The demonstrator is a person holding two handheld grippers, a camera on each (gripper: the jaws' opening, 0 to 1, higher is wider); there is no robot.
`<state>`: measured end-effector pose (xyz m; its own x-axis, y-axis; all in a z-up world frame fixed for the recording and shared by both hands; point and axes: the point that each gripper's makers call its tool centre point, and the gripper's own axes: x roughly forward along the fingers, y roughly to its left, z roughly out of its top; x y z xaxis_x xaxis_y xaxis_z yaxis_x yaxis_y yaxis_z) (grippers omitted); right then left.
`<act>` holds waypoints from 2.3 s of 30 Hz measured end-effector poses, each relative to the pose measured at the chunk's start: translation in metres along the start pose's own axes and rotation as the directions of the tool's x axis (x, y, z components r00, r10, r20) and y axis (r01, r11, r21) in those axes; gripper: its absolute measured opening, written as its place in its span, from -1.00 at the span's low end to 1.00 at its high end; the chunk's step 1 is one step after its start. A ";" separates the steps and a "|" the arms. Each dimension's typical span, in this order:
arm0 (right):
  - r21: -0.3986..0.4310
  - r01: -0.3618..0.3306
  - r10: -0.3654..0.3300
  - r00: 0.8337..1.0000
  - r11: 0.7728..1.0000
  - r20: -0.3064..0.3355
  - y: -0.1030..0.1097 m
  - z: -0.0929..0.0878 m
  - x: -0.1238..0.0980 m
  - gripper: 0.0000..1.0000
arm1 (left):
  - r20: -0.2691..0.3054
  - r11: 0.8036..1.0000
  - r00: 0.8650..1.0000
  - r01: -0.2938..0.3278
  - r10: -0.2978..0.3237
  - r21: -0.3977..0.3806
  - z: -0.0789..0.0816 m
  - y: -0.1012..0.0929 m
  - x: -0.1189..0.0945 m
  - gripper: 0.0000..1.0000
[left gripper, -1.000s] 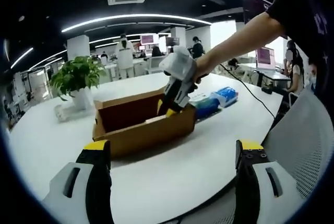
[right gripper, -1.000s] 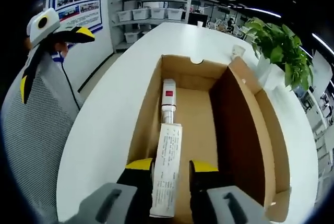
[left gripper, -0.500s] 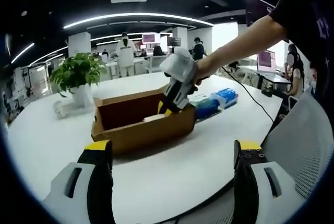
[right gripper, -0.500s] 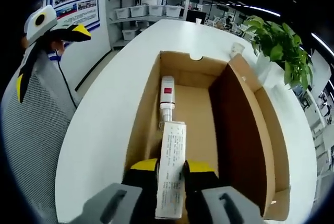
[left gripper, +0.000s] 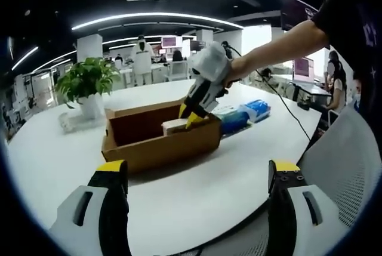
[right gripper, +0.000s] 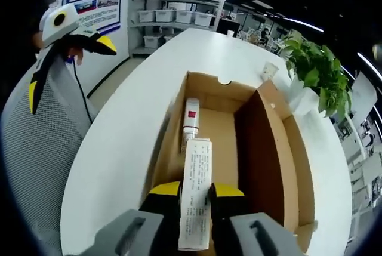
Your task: Operate the shoe box by opening the lid, removing the specified soft item, and placing it in the target area until the item is outside and the box remains undamaged.
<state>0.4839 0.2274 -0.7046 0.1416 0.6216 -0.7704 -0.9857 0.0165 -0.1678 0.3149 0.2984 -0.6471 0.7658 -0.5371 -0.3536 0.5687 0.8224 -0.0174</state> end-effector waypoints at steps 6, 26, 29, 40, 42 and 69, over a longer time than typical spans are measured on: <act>-0.011 0.019 -0.019 1.000 1.000 0.026 -0.010 0.011 -0.018 -0.72 | -0.011 1.000 1.000 0.009 -0.009 0.003 -0.002 -0.002 0.001 0.95; -0.053 0.085 -0.082 0.995 0.995 0.058 -0.033 0.018 -0.080 -0.72 | 0.005 1.000 1.000 0.013 -0.013 0.014 0.002 -0.003 0.000 0.98; -0.053 0.098 -0.095 0.994 0.994 0.057 -0.038 0.013 -0.090 -0.72 | 0.005 1.000 1.000 0.014 -0.014 0.017 0.001 -0.003 -0.001 0.98; -0.044 0.151 -0.150 0.988 0.988 0.036 -0.048 -0.011 -0.133 -0.72 | -0.001 0.999 1.000 0.020 -0.020 0.025 0.000 -0.004 0.000 0.98; -0.042 0.163 -0.162 0.986 0.986 0.026 -0.051 -0.019 -0.140 -0.72 | -0.003 0.999 1.000 0.024 -0.024 0.025 0.000 -0.005 0.000 0.98; -0.038 0.202 -0.206 0.971 0.979 -0.124 -0.072 -0.136 -0.171 -0.72 | -0.019 0.998 0.999 0.046 -0.046 0.029 -0.002 -0.009 0.002 0.98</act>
<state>0.5429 0.0135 -0.6449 0.3514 0.5029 -0.7897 -0.9324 0.1120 -0.3436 0.3109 0.2906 -0.6491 0.7332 -0.5707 -0.3698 0.6121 0.7907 -0.0067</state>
